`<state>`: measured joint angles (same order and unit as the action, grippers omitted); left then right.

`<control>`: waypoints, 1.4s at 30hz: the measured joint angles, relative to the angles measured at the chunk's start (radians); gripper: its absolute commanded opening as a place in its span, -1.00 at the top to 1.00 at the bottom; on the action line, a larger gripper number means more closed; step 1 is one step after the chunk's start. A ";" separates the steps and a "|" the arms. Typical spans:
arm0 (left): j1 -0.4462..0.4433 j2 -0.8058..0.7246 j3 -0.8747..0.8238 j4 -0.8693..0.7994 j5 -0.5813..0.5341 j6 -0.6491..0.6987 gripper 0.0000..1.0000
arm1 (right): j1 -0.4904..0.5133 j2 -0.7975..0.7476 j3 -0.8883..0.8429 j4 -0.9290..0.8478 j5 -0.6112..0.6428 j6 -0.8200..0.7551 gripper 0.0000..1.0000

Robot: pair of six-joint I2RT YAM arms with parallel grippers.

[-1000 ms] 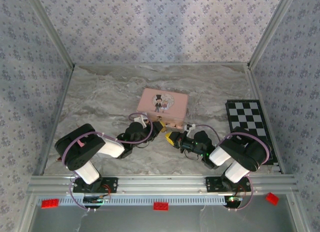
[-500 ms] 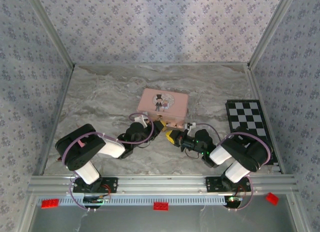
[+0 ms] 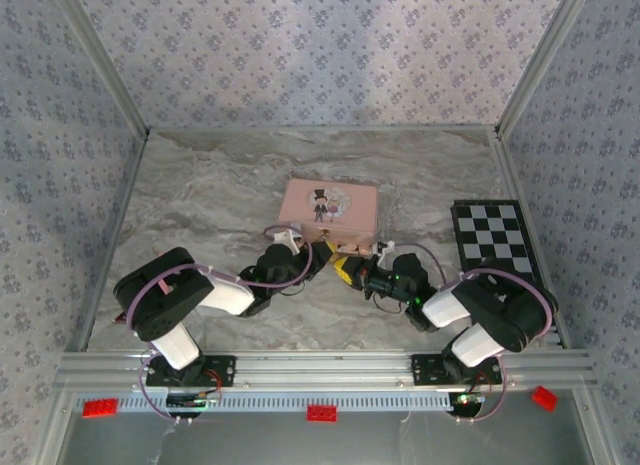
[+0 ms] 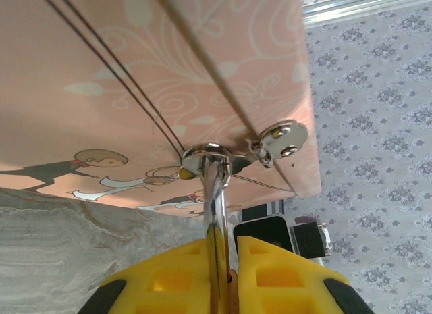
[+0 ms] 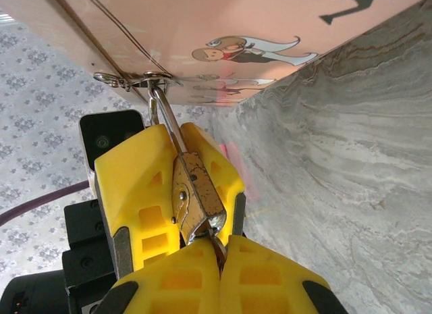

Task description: Unlock a padlock with a key

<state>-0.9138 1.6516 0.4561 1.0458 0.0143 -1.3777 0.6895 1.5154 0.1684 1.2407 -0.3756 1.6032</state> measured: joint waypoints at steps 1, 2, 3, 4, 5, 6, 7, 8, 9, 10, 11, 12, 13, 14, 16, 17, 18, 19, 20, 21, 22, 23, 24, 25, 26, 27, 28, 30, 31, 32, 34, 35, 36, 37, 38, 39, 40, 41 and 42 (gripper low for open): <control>-0.002 0.002 0.001 0.000 -0.002 0.000 1.00 | -0.005 -0.009 0.001 -0.018 -0.006 -0.008 0.89; -0.003 0.002 0.002 -0.002 -0.004 0.000 1.00 | -0.008 -0.020 0.001 -0.037 -0.010 -0.015 0.70; -0.005 0.002 0.001 -0.003 -0.004 -0.002 1.00 | -0.009 -0.031 0.002 -0.051 -0.012 -0.023 0.53; -0.008 0.002 0.002 -0.006 -0.002 -0.004 1.00 | -0.010 -0.047 0.003 -0.072 -0.012 -0.032 0.31; -0.011 0.001 0.002 -0.006 -0.003 -0.007 1.00 | -0.013 -0.070 0.003 -0.112 -0.013 -0.046 0.11; -0.011 0.000 0.005 -0.010 -0.001 -0.007 1.00 | -0.014 -0.089 0.003 -0.147 -0.012 -0.060 -0.03; -0.012 -0.002 0.006 -0.023 0.005 -0.007 1.00 | -0.018 -0.122 0.005 -0.188 -0.002 -0.076 -0.15; -0.016 -0.004 0.006 -0.044 0.011 -0.007 1.00 | -0.022 -0.166 0.007 -0.231 0.009 -0.093 -0.25; -0.019 -0.005 0.006 -0.064 0.019 -0.007 1.00 | -0.026 -0.217 0.011 -0.283 0.020 -0.114 -0.33; -0.023 -0.010 0.006 -0.096 0.021 -0.007 1.00 | -0.028 -0.283 0.019 -0.355 0.033 -0.140 -0.42; -0.023 -0.017 0.006 -0.124 0.022 -0.007 1.00 | -0.028 -0.361 0.033 -0.447 0.052 -0.177 -0.49; -0.022 -0.025 0.006 -0.148 0.025 -0.007 1.00 | -0.028 -0.430 0.048 -0.537 0.071 -0.209 -0.51; -0.019 -0.037 0.006 -0.175 0.026 -0.007 1.00 | -0.024 -0.520 0.072 -0.658 0.101 -0.252 -0.52; -0.015 -0.045 0.006 -0.195 0.027 -0.007 1.00 | -0.022 -0.612 0.101 -0.782 0.134 -0.300 -0.52; -0.008 -0.059 0.006 -0.225 0.034 -0.007 1.00 | -0.021 -0.754 0.150 -0.971 0.191 -0.386 -0.49; -0.004 -0.063 0.006 -0.239 0.039 -0.007 1.00 | -0.022 -0.820 0.171 -1.056 0.218 -0.436 -0.45; -0.002 -0.068 0.006 -0.252 0.042 -0.008 1.00 | -0.023 -0.859 0.184 -1.113 0.235 -0.469 -0.39; 0.001 -0.072 0.006 -0.269 0.043 -0.008 1.00 | -0.023 -0.904 0.195 -1.169 0.256 -0.515 -0.36; 0.003 -0.076 0.006 -0.285 0.045 -0.008 1.00 | -0.018 -0.938 0.202 -1.217 0.275 -0.567 -0.35; 0.003 -0.079 0.007 -0.301 0.045 -0.009 1.00 | -0.007 -0.954 0.205 -1.251 0.292 -0.609 -0.35; 0.004 -0.081 0.009 -0.322 0.046 -0.011 1.00 | 0.014 -0.962 0.209 -1.289 0.313 -0.664 -0.36; 0.004 -0.083 0.012 -0.341 0.046 -0.011 1.00 | 0.040 -0.963 0.210 -1.321 0.334 -0.718 -0.39; 0.004 -0.085 0.014 -0.350 0.046 -0.011 1.00 | 0.067 -0.963 0.210 -1.344 0.354 -0.762 -0.40; 0.004 -0.089 0.018 -0.361 0.045 -0.013 1.00 | 0.095 -0.961 0.210 -1.363 0.377 -0.810 -0.40; 0.004 -0.092 0.022 -0.372 0.045 -0.017 1.00 | 0.130 -0.958 0.210 -1.379 0.405 -0.865 -0.38; 0.004 -0.095 0.024 -0.381 0.046 -0.019 1.00 | 0.154 -0.953 0.210 -1.385 0.425 -0.904 -0.37; 0.004 -0.098 0.027 -0.392 0.045 -0.023 1.00 | 0.185 -0.946 0.210 -1.386 0.451 -0.952 -0.34; 0.005 -0.108 0.027 -0.411 0.045 -0.026 1.00 | 0.243 -0.935 0.209 -1.372 0.504 -1.049 -0.26; 0.007 -0.116 0.027 -0.423 0.045 -0.028 1.00 | 0.276 -0.924 0.207 -1.353 0.533 -1.102 -0.22; 0.009 -0.124 0.027 -0.438 0.045 -0.030 1.00 | 0.315 -0.906 0.204 -1.329 0.565 -1.164 -0.18; 0.011 -0.139 0.027 -0.462 0.045 -0.030 1.00 | 0.388 -0.868 0.199 -1.281 0.628 -1.273 -0.18; 0.011 -0.148 0.027 -0.476 0.045 -0.030 1.00 | 0.432 -0.842 0.193 -1.244 0.669 -1.337 -0.19; 0.011 -0.155 0.027 -0.488 0.045 -0.030 1.00 | 0.466 -0.820 0.185 -1.213 0.697 -1.389 -0.19; 0.012 -0.164 0.027 -0.501 0.045 -0.030 1.00 | 0.507 -0.787 0.174 -1.175 0.729 -1.454 -0.19; 0.014 -0.172 0.027 -0.510 0.045 -0.030 1.00 | 0.541 -0.753 0.161 -1.138 0.753 -1.518 -0.19; 0.015 -0.177 0.027 -0.518 0.045 -0.030 1.00 | 0.563 -0.726 0.151 -1.109 0.770 -1.561 -0.18; 0.015 -0.181 0.027 -0.522 0.045 -0.030 1.00 | 0.582 -0.694 0.140 -1.076 0.788 -1.608 -0.16; 0.015 -0.184 0.027 -0.525 0.044 -0.030 1.00 | 0.595 -0.660 0.131 -1.042 0.805 -1.651 -0.12; 0.015 -0.185 0.027 -0.526 0.044 -0.030 1.00 | 0.602 -0.630 0.124 -1.010 0.818 -1.687 -0.09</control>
<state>-0.8986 1.4662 0.4835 0.5194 0.0586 -1.4078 1.2915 0.8852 0.2920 0.2310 0.4423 -0.0837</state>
